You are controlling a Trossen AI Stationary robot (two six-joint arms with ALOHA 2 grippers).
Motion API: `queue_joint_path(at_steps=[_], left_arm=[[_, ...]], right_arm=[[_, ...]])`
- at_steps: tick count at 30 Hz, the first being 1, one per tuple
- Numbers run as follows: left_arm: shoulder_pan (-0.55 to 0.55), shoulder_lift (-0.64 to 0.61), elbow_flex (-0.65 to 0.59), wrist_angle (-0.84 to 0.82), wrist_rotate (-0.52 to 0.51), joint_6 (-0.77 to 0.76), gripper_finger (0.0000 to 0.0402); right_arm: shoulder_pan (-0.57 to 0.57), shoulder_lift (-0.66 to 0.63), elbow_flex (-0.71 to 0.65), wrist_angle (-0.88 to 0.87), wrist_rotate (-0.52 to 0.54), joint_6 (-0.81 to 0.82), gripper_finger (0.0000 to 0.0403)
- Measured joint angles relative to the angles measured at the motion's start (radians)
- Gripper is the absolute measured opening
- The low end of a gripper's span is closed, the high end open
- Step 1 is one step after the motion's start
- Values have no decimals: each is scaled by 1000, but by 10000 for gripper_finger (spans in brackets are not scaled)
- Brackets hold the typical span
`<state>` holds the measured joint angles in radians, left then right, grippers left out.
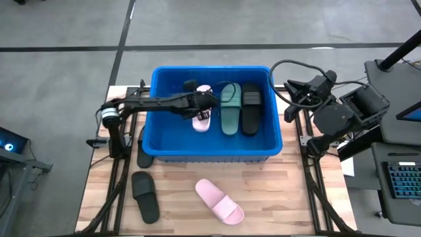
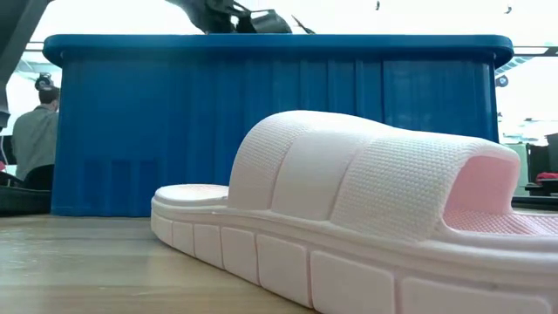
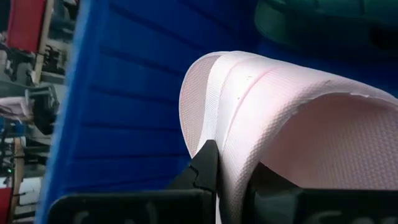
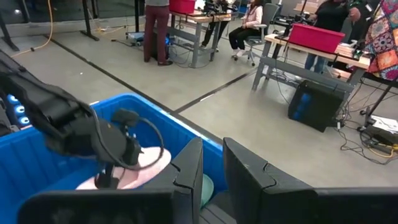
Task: Pick and place slides into bin
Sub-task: Put the pink slide into the blue bin
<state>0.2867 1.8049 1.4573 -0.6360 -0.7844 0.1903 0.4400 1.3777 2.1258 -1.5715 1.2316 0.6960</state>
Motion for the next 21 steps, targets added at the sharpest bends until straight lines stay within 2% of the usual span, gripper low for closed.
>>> queue_joint_path(at_steps=[21], left_arm=[[27, 235, 5, 194, -18, 0, 0]], right_arm=[[0, -10, 0, 0, 0, -16, 54]])
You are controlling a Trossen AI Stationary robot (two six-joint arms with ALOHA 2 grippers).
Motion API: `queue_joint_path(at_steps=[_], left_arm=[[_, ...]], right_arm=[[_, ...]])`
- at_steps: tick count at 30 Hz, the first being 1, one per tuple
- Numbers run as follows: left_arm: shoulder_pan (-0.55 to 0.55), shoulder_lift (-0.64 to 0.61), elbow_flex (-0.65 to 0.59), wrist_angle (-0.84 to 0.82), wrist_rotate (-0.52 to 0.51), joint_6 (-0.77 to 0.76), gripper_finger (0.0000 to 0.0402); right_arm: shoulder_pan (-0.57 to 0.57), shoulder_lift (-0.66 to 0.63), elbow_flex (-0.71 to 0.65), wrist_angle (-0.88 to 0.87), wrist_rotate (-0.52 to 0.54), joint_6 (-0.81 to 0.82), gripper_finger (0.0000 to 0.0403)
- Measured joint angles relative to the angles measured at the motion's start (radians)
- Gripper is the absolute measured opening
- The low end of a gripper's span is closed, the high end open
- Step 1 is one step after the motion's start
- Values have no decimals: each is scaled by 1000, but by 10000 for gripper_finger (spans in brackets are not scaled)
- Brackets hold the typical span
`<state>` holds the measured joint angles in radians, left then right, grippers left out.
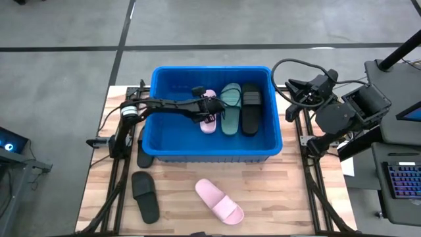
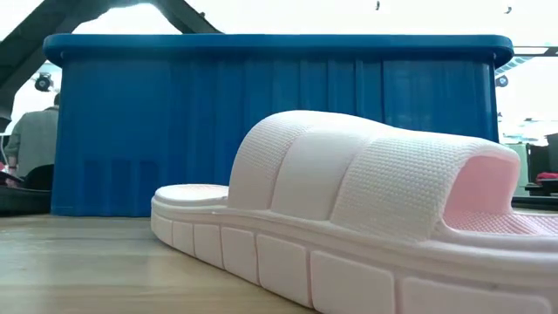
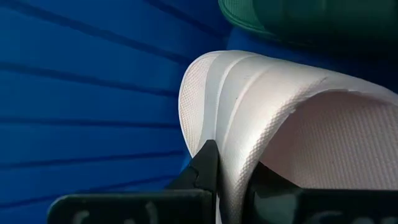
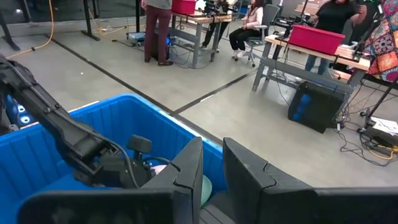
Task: Pick and place slides into bin
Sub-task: Put the pink slide into the blue bin
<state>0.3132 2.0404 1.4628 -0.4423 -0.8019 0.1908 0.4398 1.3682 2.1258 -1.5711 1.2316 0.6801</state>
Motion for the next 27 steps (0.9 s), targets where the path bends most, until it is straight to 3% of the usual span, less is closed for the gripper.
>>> queue_joint_path(at_steps=[18, 27], left_arm=[[16, 30, 0, 120, 29, 61, 2], [33, 23, 1, 117, 165, 54, 87]], right_arm=[[0, 0, 0, 0, 0, 0, 54], [0, 0, 0, 0, 0, 0, 54]])
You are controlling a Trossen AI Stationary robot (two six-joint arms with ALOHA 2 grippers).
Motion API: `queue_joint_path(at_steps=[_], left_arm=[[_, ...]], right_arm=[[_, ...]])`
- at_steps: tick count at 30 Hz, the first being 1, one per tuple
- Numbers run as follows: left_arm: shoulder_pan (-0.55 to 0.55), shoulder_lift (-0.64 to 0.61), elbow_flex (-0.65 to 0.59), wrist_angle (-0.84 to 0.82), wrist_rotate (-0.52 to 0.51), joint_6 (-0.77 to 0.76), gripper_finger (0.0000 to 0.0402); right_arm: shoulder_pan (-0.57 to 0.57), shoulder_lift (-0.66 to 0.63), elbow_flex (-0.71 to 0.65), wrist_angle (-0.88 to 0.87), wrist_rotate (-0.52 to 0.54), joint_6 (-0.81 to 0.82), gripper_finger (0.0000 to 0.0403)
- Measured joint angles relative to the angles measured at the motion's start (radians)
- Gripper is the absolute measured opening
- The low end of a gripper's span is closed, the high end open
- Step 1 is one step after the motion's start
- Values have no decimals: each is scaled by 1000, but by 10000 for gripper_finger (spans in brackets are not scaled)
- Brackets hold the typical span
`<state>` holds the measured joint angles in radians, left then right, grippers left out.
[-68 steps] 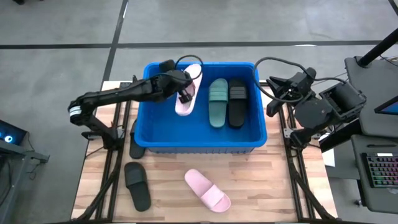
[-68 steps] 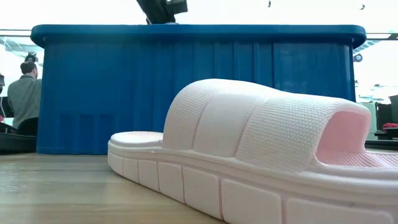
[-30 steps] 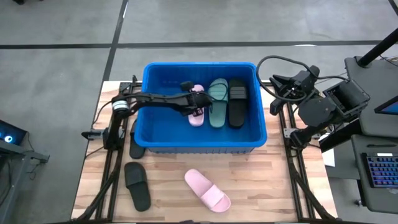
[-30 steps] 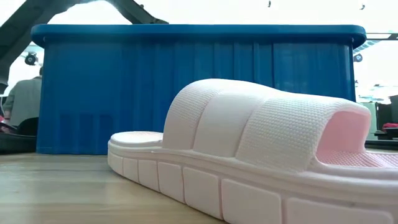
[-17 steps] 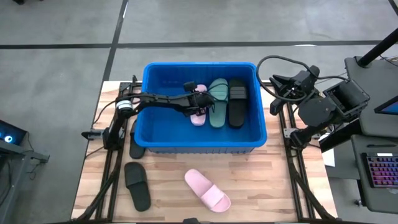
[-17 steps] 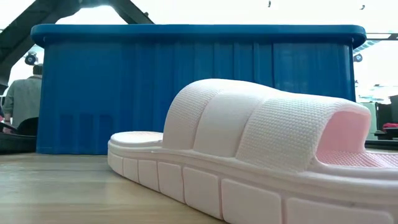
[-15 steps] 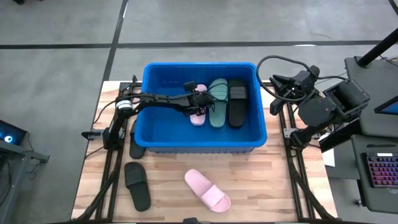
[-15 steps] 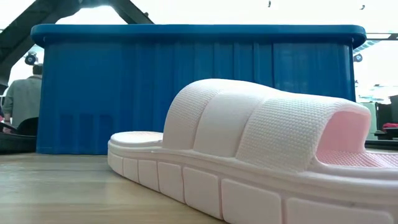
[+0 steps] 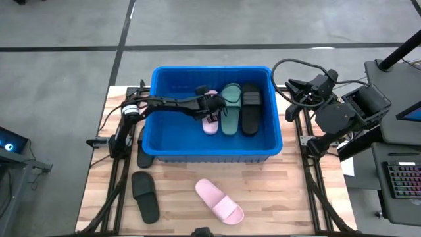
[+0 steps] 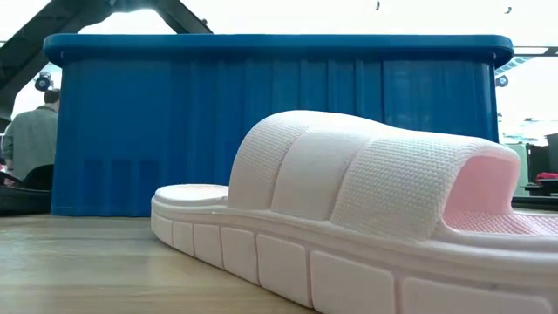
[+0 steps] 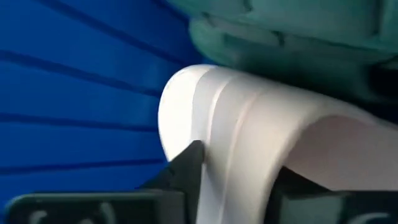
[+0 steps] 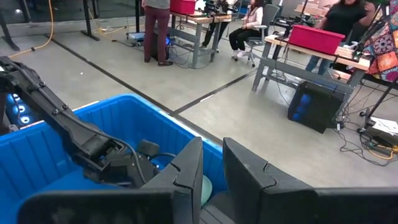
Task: Pick and place slides into bin
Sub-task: Put the pink slide into the blue bin
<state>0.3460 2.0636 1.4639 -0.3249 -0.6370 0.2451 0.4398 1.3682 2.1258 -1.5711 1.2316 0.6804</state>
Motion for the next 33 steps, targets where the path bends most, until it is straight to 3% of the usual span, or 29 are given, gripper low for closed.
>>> queue_joint_path(at_steps=[7, 13, 27, 30, 33], left_arm=[[4, -22, 22, -51, 91, 5, 174], [16, -61, 31, -114, 160, 32, 220], [8, -279, 20, -231, 267, 75, 238], [8, -346, 19, -231, 395, 32, 238], [13, -410, 21, -228, 680, -36, 238]], right_arm=[[0, 0, 0, 1, 0, 0, 54], [0, 0, 0, 1, 0, 0, 54], [0, 0, 0, 4, 0, 0, 54], [0, 0, 0, 4, 0, 0, 54], [0, 0, 0, 4, 0, 0, 54]])
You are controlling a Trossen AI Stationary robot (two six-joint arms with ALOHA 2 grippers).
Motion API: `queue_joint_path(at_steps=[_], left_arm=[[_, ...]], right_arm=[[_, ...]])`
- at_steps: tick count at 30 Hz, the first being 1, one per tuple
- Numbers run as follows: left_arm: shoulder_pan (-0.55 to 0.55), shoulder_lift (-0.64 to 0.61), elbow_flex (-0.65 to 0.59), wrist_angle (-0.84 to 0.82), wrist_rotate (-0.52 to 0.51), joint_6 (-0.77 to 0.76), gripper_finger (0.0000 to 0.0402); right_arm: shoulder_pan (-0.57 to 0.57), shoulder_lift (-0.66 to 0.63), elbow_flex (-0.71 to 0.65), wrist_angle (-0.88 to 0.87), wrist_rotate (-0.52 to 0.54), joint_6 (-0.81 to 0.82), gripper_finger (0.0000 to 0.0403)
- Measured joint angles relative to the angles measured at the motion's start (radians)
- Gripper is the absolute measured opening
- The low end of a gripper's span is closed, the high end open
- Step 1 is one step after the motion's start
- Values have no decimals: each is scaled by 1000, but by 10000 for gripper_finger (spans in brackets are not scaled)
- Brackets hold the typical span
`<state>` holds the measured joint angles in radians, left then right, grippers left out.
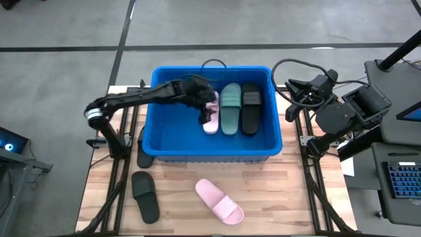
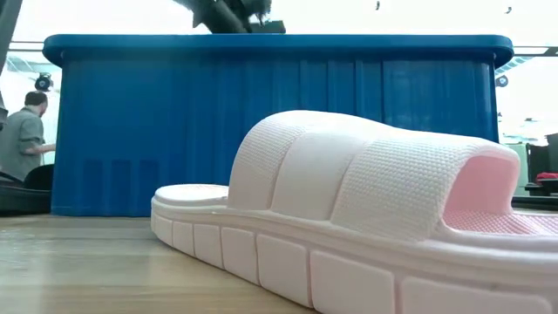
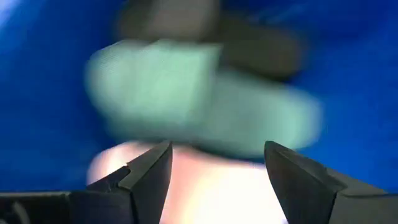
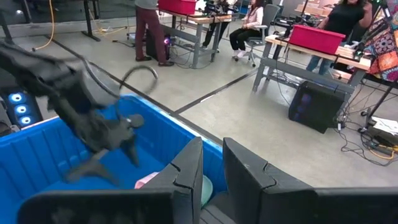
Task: Pick and place slides into bin
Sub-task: Put the pink slide into the blue bin
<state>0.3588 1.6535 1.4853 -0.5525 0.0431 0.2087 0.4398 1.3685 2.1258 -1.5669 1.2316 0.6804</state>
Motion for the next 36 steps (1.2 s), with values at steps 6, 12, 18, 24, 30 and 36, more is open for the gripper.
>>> queue_joint_path(at_steps=[6, 12, 18, 24, 30, 36], left_arm=[[-6, -121, -1, 21, 417, -174, 238], [-27, -208, -7, 12, 555, -318, 238], [-95, -245, -20, 18, 567, -421, 238], [-174, -222, -20, 24, 564, -581, 238], [-285, -188, -21, 31, 548, -747, 238], [-438, -152, -21, 79, 440, -808, 238]], right_arm=[[0, 0, 0, 0, 0, 0, 54], [0, 0, 0, 0, 0, 0, 54], [0, 0, 0, -3, 1, -4, 54], [0, 0, 0, -4, -6, -53, 54], [0, 0, 0, -4, -15, -66, 54], [0, 0, 0, -4, -91, -114, 54]])
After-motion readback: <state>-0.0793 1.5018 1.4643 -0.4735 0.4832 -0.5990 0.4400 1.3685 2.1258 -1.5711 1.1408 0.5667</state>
